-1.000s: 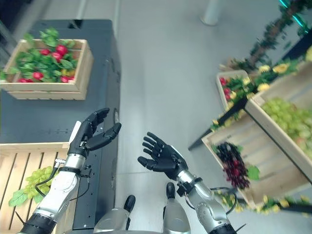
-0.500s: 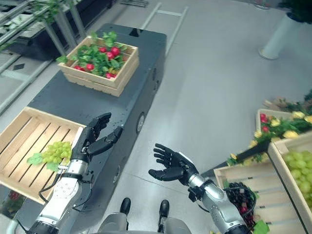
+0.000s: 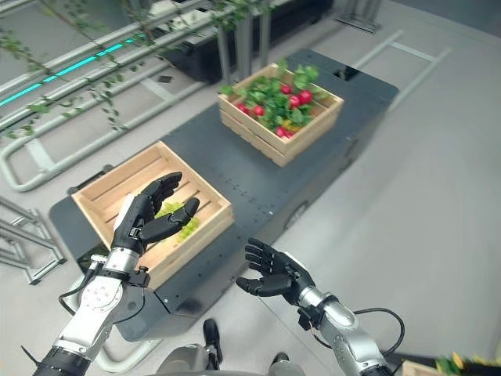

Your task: Pick up the fruits from the basket on one side to the basket on the other side

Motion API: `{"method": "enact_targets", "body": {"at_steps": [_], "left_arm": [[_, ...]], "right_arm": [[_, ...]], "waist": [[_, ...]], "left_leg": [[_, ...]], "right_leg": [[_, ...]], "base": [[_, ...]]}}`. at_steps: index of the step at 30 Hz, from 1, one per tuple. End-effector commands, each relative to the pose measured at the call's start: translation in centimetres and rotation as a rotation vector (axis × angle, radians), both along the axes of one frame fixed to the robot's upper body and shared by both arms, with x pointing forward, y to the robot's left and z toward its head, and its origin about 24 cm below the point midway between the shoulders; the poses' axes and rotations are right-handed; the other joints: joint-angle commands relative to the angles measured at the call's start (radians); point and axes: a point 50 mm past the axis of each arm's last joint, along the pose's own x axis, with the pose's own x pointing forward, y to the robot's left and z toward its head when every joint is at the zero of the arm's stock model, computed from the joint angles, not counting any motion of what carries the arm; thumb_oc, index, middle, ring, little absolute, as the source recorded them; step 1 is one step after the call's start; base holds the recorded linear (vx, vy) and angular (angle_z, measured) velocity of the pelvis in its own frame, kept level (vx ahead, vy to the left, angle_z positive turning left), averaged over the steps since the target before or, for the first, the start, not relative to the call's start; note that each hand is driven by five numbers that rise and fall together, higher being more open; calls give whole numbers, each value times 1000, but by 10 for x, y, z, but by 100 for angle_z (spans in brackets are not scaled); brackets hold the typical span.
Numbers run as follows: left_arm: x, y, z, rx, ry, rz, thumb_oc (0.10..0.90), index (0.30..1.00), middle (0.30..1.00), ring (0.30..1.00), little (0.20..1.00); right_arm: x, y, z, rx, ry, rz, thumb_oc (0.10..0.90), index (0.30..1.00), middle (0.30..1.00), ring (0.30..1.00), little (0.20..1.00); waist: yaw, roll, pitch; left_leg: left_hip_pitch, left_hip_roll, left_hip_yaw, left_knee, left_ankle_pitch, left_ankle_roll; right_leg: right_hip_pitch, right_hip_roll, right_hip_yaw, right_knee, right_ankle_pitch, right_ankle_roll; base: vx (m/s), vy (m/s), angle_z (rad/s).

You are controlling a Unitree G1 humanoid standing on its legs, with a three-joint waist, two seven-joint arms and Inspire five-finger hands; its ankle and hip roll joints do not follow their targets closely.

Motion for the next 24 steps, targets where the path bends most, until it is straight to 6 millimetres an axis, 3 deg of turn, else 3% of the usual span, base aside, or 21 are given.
{"method": "enact_targets", "body": {"at_steps": [1,8,14,19,20,22,24], "left_arm": [[10,2,47,12,-258,-32,800,900,900,900,900],[2,15,48,105,-275,-12,800,900,900,900,900],[6,16,54,164,-281,5,800,900,900,900,900],[10,17,53,221,-292,33,800,900,900,900,900],[12,18,54,225,-294,40,800,900,900,900,900],[12,19,55,235,-305,40,800,900,900,900,900],[13,18,59,257,-324,43,800,900,900,900,900]], "right_arm": [[25,20,27,136,-158,-31,800,900,900,900,900],[18,25,26,209,-151,-69,800,900,900,900,900],[18,25,25,219,-146,-103,800,900,900,900,900],[14,24,24,248,-134,-131,800,900,900,900,900],[11,22,22,253,-121,-136,800,900,900,900,900],[7,21,20,262,-114,-132,800,900,900,900,900],[-1,19,16,271,-102,-120,800,900,900,900,900]], "waist": [[27,-47,-47],[56,-44,-40],[62,-38,-35],[42,-34,-16],[25,-35,-5],[10,-40,3],[-22,-49,14]], "left_leg": [[95,39,-29,-66,-41,-143],[103,-45,-87,-70,-98,-80],[105,-79,-98,-70,-122,-48],[108,-104,-122,-70,-133,-12],[109,-111,-141,-70,-139,2],[111,-116,-161,-70,-142,8],[108,-109,-184,-70,-128,1]], "right_leg": [[-95,16,50,-20,65,-5],[-130,-61,26,34,110,77],[-171,-103,21,104,112,86],[-250,-151,97,305,129,90],[-299,-164,149,397,156,100],[-330,-157,197,418,164,106],[-327,-102,267,269,176,95]], "base": [[30,314,82],[31,267,53],[15,243,6],[26,209,-3],[26,103,-7],[29,-3,4],[31,-158,33]]}}
